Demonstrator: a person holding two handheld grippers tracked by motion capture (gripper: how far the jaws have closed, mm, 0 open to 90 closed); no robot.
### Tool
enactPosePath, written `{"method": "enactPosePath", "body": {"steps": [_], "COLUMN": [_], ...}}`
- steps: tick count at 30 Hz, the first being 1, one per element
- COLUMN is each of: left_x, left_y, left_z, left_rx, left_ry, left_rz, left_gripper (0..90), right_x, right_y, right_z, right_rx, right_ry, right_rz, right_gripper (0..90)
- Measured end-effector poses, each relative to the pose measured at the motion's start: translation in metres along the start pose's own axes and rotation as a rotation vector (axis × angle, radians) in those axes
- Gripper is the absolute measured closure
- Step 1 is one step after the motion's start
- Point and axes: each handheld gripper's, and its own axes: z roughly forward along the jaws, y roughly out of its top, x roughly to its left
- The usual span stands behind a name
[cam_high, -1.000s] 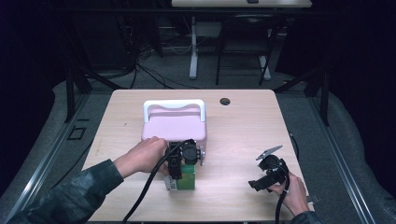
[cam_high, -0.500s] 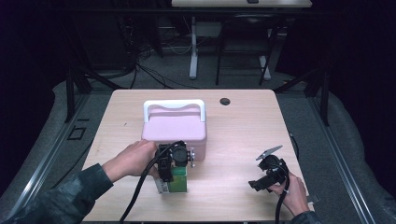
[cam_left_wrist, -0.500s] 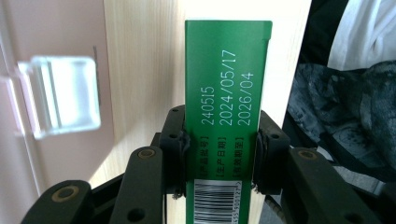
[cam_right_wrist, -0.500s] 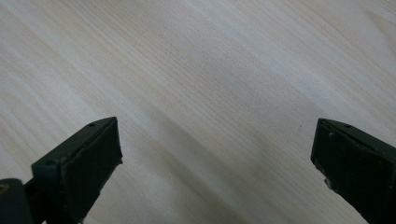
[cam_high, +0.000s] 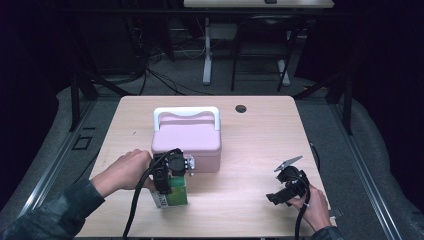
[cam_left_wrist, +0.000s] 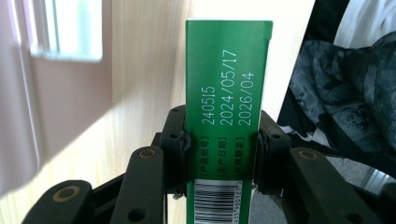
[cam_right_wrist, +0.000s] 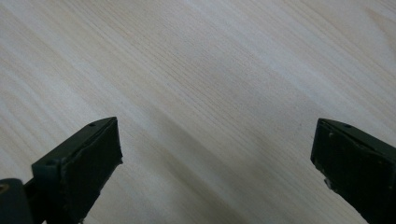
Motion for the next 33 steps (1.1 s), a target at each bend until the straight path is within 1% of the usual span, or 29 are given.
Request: {"method": "enactPosePath", "body": {"steps": [2, 3, 5, 7, 9, 10, 11, 13, 14, 15, 16, 18, 23, 24, 26, 28, 31, 33], "left_x": [0.001, 0.001, 0.002, 0.003, 0.005, 0.007, 0.008, 0.010, 0.012, 0.012, 0.013, 0.015, 0.017, 0.017, 0.019, 0.022, 0.027, 0.031], "left_y": [-0.005, -0.007, -0.012, -0.016, -0.021, -0.025, -0.026, -0.032, -0.035, -0.037, -0.040, -0.047, -0.060, -0.063, -0.069, -0.075, -0.084, -0.089], "left_z": [0.000, 0.000, 0.000, -0.001, -0.002, -0.002, -0.003, -0.003, -0.004, -0.003, -0.004, -0.004, -0.006, -0.006, -0.007, -0.008, -0.008, -0.008], "left_rx": [0.008, 0.013, 0.015, 0.012, 0.018, 0.011, 0.020, 0.026, 0.034, 0.034, 0.036, 0.031, 0.039, 0.034, 0.040, 0.036, 0.040, 0.054], "left_ry": [-0.001, 0.006, 0.002, 0.005, 0.001, -0.003, -0.008, 0.001, -0.012, 0.004, -0.001, 0.004, -0.001, 0.004, 0.007, 0.010, 0.003, 0.004], "left_rz": [-0.012, -0.017, -0.029, -0.040, -0.050, -0.061, -0.066, -0.084, -0.089, -0.094, -0.105, -0.124, -0.159, -0.170, -0.190, -0.211, -0.241, -0.256], "left_gripper": [63.1, 63.1, 63.1, 63.1, 63.1, 63.1, 63.2, 63.1, 63.1, 63.1, 63.1, 63.1, 63.1, 63.1, 63.1, 63.1, 63.1, 63.1], "right_x": [0.000, 0.000, 0.000, 0.000, 0.000, 0.000, 0.000, 0.000, 0.000, 0.000, 0.000, 0.000, 0.000, 0.000, 0.000, 0.001, 0.000, 0.000], "right_y": [0.000, 0.000, 0.000, 0.000, 0.000, 0.000, 0.000, 0.000, 0.000, 0.000, 0.000, 0.000, 0.000, 0.000, 0.000, 0.000, 0.000, 0.000], "right_z": [0.000, 0.001, 0.001, 0.000, 0.000, 0.000, 0.000, 0.000, 0.000, 0.000, 0.000, 0.000, 0.000, 0.000, 0.001, 0.001, 0.000, 0.000], "right_rx": [0.001, -0.003, -0.002, 0.003, 0.002, 0.000, 0.000, -0.002, 0.000, 0.001, -0.001, 0.000, -0.001, 0.000, 0.004, 0.004, 0.004, 0.004], "right_ry": [-0.002, -0.001, -0.005, -0.004, -0.005, -0.001, -0.001, 0.001, -0.001, -0.004, -0.004, -0.003, -0.003, -0.002, -0.003, -0.003, -0.003, -0.003], "right_rz": [-0.009, -0.009, -0.015, -0.012, -0.014, -0.009, -0.009, -0.003, -0.010, -0.014, -0.011, -0.011, -0.011, -0.009, -0.012, -0.011, -0.012, -0.012], "right_gripper": [1.1, 1.1, 1.1, 1.1, 1.1, 1.1, 1.1, 1.1, 1.1, 1.1, 1.1, 1.1, 1.1, 1.1, 1.1, 1.1, 1.1, 1.1]}}
